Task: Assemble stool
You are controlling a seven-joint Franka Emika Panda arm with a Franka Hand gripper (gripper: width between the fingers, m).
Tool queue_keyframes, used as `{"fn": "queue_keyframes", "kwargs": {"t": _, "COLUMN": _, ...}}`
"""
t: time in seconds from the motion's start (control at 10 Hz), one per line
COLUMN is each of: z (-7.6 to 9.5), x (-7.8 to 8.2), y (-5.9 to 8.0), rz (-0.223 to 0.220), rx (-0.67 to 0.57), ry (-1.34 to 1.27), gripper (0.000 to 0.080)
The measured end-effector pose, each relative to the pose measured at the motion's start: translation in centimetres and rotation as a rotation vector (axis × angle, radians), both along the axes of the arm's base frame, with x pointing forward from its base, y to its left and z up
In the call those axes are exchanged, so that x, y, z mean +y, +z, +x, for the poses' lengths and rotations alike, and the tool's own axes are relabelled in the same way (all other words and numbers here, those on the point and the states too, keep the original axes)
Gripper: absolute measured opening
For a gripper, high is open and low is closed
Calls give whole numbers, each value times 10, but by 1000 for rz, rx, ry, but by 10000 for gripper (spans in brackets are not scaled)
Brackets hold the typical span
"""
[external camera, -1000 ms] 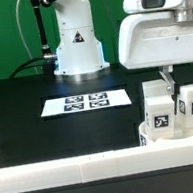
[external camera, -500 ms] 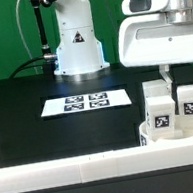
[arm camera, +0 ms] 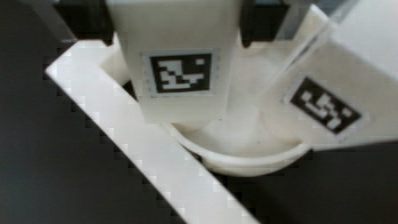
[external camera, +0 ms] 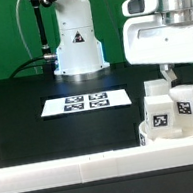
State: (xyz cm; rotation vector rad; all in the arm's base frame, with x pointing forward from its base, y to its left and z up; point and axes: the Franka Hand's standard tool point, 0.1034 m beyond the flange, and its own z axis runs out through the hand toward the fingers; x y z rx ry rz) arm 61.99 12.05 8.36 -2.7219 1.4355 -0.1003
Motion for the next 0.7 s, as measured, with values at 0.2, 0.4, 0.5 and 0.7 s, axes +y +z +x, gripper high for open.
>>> {"fn": "queue_keyframes", "kwargs": {"t": 0.2, "z": 1, "x": 0, "y": 0, "rz": 50, "rx": -10, "ry": -213, "gripper": 337}}
{"fn": "queue_keyframes", "kwargs": {"t": 0.4, "z": 2, "x": 4, "y": 0, "rz": 96, "rx": -34, "ry": -397, "gripper": 337}}
{"fn": "queue_keyframes", "kwargs": {"t": 0.5, "z": 3, "x": 6, "y": 0, "rz": 119, "rx": -45, "ry": -488, "gripper": 337}}
{"fn": "queue_keyframes", "kwargs": {"t": 0.7, "z": 3, "x": 7, "y": 1, "rz": 165, "rx": -30, "ry": -633, "gripper": 337}}
